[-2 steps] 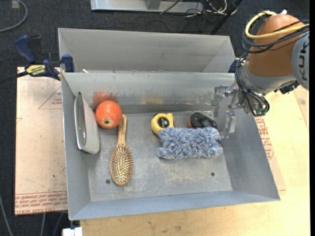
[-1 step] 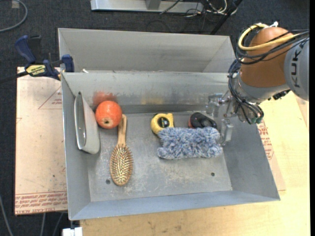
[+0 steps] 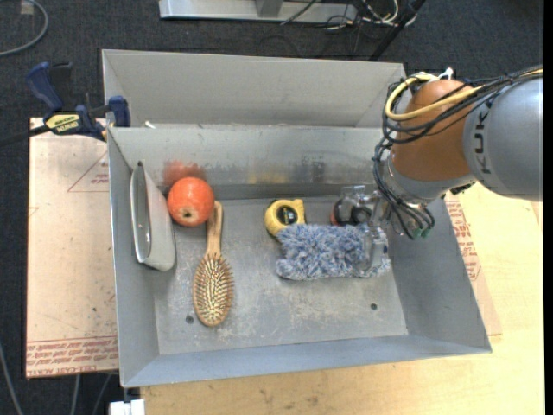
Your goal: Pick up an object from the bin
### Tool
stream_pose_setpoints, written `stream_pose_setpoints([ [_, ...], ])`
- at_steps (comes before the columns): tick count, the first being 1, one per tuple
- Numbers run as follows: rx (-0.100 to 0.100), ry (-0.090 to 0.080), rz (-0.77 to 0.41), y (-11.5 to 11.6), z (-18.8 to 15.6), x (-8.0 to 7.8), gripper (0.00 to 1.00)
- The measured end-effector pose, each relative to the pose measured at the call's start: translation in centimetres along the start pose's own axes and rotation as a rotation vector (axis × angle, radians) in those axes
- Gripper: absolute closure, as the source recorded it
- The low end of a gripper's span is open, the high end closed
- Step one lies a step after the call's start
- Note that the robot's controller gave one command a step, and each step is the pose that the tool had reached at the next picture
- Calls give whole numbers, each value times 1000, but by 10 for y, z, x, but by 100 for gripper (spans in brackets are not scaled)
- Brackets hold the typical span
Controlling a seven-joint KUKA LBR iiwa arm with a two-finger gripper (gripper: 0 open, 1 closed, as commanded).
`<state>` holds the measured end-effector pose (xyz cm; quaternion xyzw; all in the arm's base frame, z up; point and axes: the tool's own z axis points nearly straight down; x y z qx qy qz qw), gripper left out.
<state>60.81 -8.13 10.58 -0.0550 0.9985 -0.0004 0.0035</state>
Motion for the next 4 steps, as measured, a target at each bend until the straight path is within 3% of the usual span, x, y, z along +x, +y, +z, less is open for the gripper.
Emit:
stream_pose_setpoints([
  [1,1,-13,29,15,31,-4,0],
  [2,-1,-2,-91,10,36,16,100],
  [3,0,-2,-91,10,36,16,100],
  [4,0,-9,-21,10,-157,1,100],
])
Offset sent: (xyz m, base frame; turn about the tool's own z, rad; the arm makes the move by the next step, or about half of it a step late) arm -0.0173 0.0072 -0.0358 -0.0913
